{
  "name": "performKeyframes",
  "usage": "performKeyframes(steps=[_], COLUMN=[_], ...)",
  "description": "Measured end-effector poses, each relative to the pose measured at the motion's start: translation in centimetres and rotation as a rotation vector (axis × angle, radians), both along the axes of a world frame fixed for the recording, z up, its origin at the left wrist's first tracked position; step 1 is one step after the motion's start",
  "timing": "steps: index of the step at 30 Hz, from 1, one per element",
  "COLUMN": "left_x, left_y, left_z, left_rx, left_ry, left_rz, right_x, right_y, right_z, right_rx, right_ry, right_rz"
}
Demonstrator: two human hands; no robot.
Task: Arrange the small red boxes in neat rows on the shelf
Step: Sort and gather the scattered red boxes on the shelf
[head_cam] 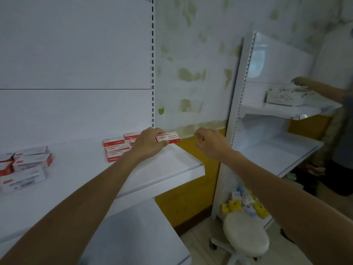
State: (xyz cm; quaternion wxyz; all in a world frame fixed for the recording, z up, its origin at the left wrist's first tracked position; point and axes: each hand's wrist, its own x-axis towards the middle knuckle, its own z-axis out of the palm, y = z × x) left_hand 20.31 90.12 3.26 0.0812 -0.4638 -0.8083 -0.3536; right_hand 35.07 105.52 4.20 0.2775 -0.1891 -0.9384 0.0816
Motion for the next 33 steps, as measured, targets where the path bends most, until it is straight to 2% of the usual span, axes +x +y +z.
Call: performKeyframes(steps=[5, 8, 10, 14, 18, 25, 33], left_x=[-1.0, -2.5, -3.0, -3.0, -3.9, -5.7, -3.7], left_y=[0.8, 0.3, -0.1, -1.3, -4.6, -17.8, -40.4], left_z=[-0.6, -1.6, -2.3, -2.2, -0.6, 1.0, 2.1], left_rx=[-0.052, -0.268, -0.353, -0.250, -0.173, -0.130, -0.113], left_ry=[0.044, 0.128, 0.121, 0.103, 0.112, 0.117, 0.118], left_rz=[0.065, 0.159, 0.172, 0.176, 0.266, 0.476, 0.779], right_x=[-1.0, -2.2, -3.1, -5.1, -8.0, -14.8, -20.4], right_y=[1.5, 1.4, 1.2, 0.3, -2.1, -12.5, -34.5], right_z=[-0.4, -0.9, -1.3, -1.5, -0.7, 1.5, 2.5], right_rx=[-0.032, -0.046, -0.049, -0.043, -0.040, -0.027, -0.065], right_ry=[-0.003, -0.013, -0.014, -0.033, -0.036, -0.016, 0.002], right_rz=[0.028, 0.058, 0.087, 0.144, 0.222, 0.437, 0.747])
